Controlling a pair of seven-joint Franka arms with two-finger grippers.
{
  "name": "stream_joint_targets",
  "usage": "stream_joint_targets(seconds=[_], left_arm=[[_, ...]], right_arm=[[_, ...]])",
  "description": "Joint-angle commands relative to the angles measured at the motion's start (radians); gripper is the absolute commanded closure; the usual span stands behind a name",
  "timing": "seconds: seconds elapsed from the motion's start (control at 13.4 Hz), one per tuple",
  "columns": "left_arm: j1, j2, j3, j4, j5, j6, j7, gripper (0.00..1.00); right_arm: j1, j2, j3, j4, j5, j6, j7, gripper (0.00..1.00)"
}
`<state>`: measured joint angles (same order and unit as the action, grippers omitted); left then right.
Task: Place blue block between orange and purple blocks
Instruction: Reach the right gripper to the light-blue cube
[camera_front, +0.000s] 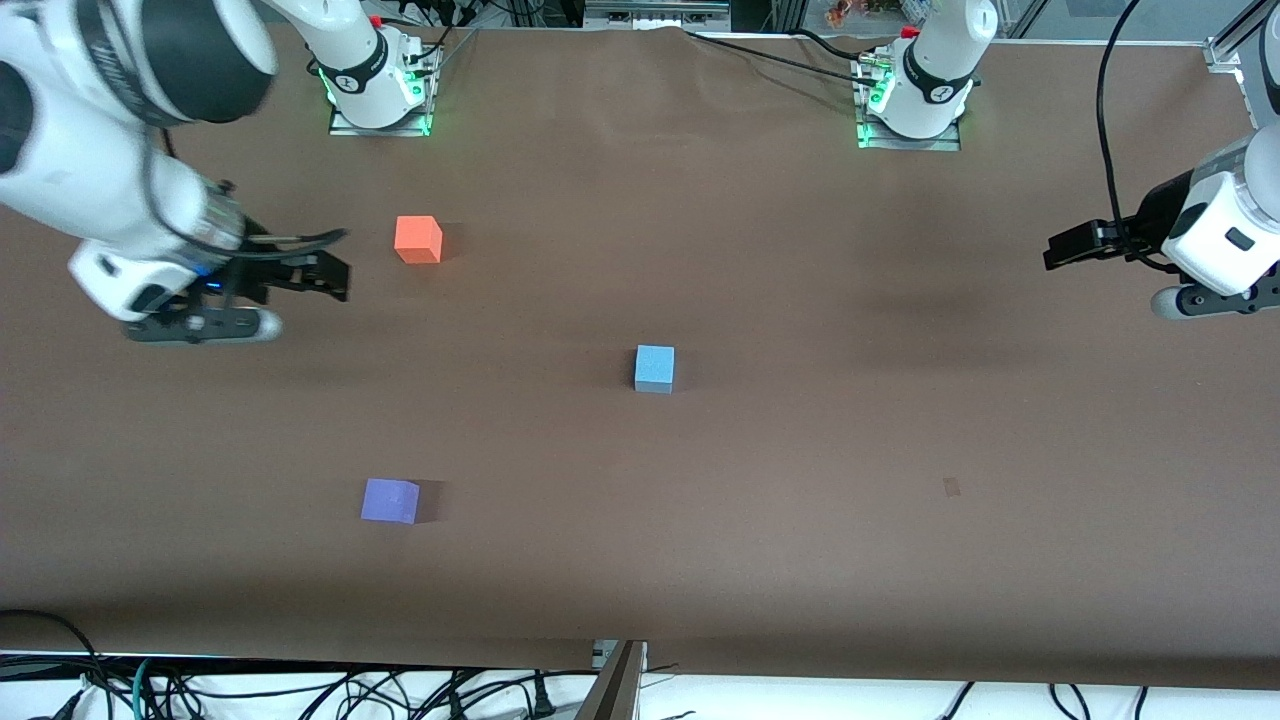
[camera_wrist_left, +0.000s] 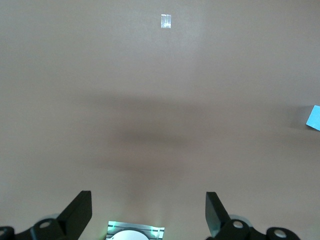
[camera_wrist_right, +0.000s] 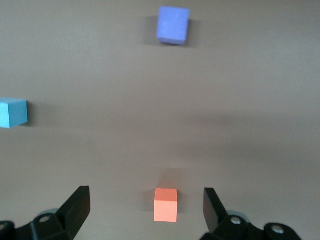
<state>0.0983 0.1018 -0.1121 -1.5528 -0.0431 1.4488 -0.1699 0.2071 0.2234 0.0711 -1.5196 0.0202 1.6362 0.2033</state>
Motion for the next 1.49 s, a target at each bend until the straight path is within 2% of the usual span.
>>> stream_joint_targets(seconds=[0.0,0.22,0.45,0.67,0.82,0.97,1.19,1.42], left_arm=[[0.004,-0.005,0.002,-0.001,0.019,0.012,0.030,0.00],[0.009,0.010,0.005,0.016,0.025,0.013,0.032,0.00],[0.011,0.016,0.005,0.037,0.023,0.012,0.018,0.00],[0.008,0.027,0.005,0.053,0.025,0.012,0.020,0.00],[0.012,0.030,0.005,0.056,0.025,0.012,0.023,0.00],[0.012,0.030,0.005,0.057,0.025,0.013,0.026,0.00],[0.012,0.033,0.005,0.063,0.025,0.012,0.026,0.00],[0.012,0.035,0.005,0.063,0.025,0.012,0.027,0.00]], right_arm=[[0.055,0.130,-0.004,0.025,-0.017,0.033,0.010,0.00],[0.109,0.175,-0.004,0.029,-0.002,0.164,0.021,0.00],[0.181,0.281,-0.004,0.056,0.075,0.339,0.131,0.00],[0.259,0.479,0.016,0.240,0.154,0.387,0.221,0.00],[0.339,0.563,0.009,0.298,0.139,0.473,0.394,0.00],[0.386,0.609,0.007,0.299,0.083,0.528,0.508,0.00],[0.466,0.655,0.007,0.299,0.012,0.579,0.750,0.00],[0.511,0.697,0.003,0.297,-0.031,0.616,0.852,0.00]])
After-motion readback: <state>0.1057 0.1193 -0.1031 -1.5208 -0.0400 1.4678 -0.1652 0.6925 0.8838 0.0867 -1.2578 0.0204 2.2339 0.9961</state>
